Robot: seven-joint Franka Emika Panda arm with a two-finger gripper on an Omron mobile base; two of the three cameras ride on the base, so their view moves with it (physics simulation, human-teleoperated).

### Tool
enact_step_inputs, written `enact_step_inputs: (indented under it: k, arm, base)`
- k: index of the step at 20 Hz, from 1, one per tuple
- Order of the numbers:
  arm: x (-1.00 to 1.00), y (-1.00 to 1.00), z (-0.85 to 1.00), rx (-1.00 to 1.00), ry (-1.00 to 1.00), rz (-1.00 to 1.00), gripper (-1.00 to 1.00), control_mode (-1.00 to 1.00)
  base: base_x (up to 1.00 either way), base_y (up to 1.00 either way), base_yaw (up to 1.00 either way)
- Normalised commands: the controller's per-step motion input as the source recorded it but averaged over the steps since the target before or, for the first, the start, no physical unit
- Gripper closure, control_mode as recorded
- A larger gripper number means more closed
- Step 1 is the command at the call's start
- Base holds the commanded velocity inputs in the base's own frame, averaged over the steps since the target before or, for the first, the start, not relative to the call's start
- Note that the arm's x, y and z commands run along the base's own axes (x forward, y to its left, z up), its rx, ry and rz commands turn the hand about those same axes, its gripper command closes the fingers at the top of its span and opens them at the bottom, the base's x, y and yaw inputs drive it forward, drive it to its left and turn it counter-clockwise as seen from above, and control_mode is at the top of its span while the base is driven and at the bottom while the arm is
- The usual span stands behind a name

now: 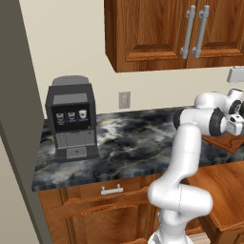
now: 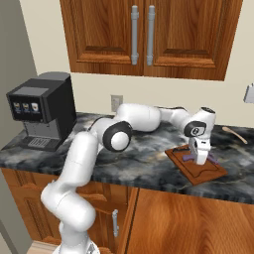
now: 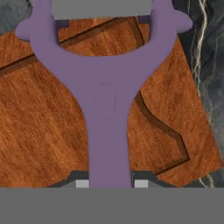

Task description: Open the drawer on the right and place the cutting tools on the cutting board.

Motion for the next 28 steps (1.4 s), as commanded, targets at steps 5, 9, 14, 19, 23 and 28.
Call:
enact_step_inputs:
  k: [5,9,14,19,23,28]
  arm:
    - [-0.02,0.00,-0.36,0.00,0.00,0.00,1.00,-1.00]
    - [0.00,0.00,-0.17,0.00,-0.03,-0.01,1.00,-1.00]
    - [0.00,0.00,-0.02,0.00,0.00,-0.03,-1.00,-1.00]
    - [-0.01,0.01,0.39,0.00,-0.08,-0.02,-1.00,-1.00]
    - [-0.23,0.23,0.79,0.00,-0.11,-0.02,-1.00,-1.00]
    - [-0.54,0.51,0.61,-0.03,-0.07,-0.03,-1.00,-1.00]
  base:
    - [0.00,0.00,0.00]
    - [0.00,0.00,0.00]
    - [0.00,0.00,0.00]
    - [0.00,0.00,0.00]
    - [0.00,0.00,0.00]
    - [0.00,0.00,0.00]
